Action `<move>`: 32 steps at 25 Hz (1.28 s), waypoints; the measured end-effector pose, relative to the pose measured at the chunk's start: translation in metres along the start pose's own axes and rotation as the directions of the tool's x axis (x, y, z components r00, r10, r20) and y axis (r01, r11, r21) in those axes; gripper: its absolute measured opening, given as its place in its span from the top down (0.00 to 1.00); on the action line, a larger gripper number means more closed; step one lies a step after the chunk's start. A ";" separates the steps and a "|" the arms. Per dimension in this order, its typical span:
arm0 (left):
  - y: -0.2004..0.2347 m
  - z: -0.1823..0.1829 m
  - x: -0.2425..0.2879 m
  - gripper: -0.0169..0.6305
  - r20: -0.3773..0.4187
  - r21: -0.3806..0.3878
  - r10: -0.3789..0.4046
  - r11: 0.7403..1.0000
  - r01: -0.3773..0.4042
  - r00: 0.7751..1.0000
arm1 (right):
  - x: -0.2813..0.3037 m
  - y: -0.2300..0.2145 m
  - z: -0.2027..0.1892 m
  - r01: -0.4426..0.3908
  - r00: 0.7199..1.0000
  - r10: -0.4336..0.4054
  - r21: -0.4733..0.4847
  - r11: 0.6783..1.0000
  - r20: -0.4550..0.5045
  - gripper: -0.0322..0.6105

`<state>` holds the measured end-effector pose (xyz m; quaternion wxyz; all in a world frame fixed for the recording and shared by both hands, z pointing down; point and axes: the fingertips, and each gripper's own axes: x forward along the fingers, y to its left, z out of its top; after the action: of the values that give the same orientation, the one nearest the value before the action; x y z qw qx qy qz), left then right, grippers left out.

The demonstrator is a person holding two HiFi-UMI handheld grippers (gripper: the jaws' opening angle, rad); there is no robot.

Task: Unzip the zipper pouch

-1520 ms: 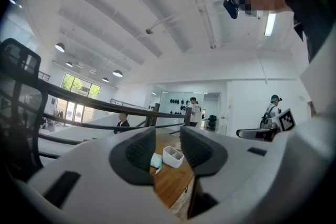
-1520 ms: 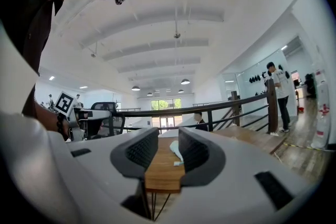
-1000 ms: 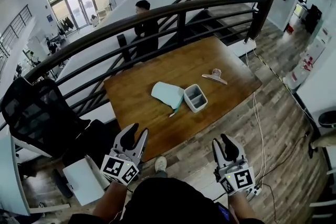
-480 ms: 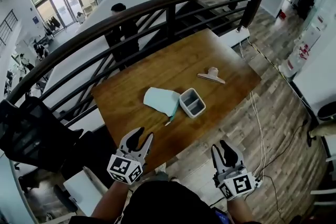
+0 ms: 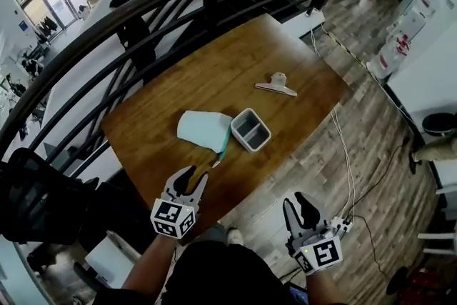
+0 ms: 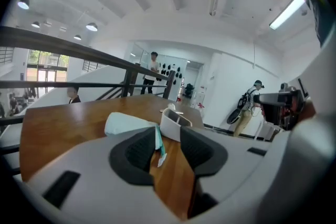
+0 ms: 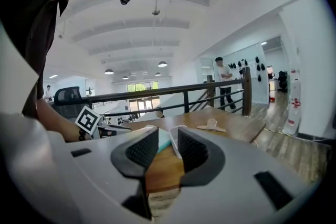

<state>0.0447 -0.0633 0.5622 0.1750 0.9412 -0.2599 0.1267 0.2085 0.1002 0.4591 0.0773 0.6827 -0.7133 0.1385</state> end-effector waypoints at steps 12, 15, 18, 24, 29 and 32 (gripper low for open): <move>0.002 -0.059 0.063 0.75 -0.221 0.030 -0.024 0.999 0.032 0.975 | -0.023 -0.019 -0.021 0.121 0.990 -0.117 0.044 0.992 -0.081 0.78; 0.002 -0.073 0.077 0.74 -0.276 0.054 -0.018 0.998 0.034 0.961 | -0.028 -0.022 -0.030 0.143 0.985 -0.136 0.060 0.988 -0.107 0.79; 0.006 -0.086 0.089 0.74 -0.336 0.054 0.004 0.998 0.015 0.942 | -0.032 -0.025 -0.035 0.154 0.982 -0.143 0.085 0.984 -0.122 0.80; 0.014 -0.103 0.099 0.74 -0.406 0.104 0.063 0.994 -0.023 0.912 | -0.041 -0.024 -0.043 0.178 0.976 -0.162 0.108 0.978 -0.144 0.81; 0.010 -0.099 0.102 0.91 -0.421 0.045 0.038 0.999 -0.021 0.906 | -0.036 -0.024 -0.040 0.163 0.979 -0.144 0.131 0.978 -0.143 0.83; 0.004 -0.088 0.095 0.93 -0.391 0.006 -0.004 1.000 0.007 0.920 | -0.028 -0.018 -0.039 0.136 0.982 -0.118 0.117 0.984 -0.145 0.83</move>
<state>0.1083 -0.0735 0.6746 0.2204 0.8983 -0.2166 0.3123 0.2247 0.1383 0.4890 0.0914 0.7192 -0.6510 0.2250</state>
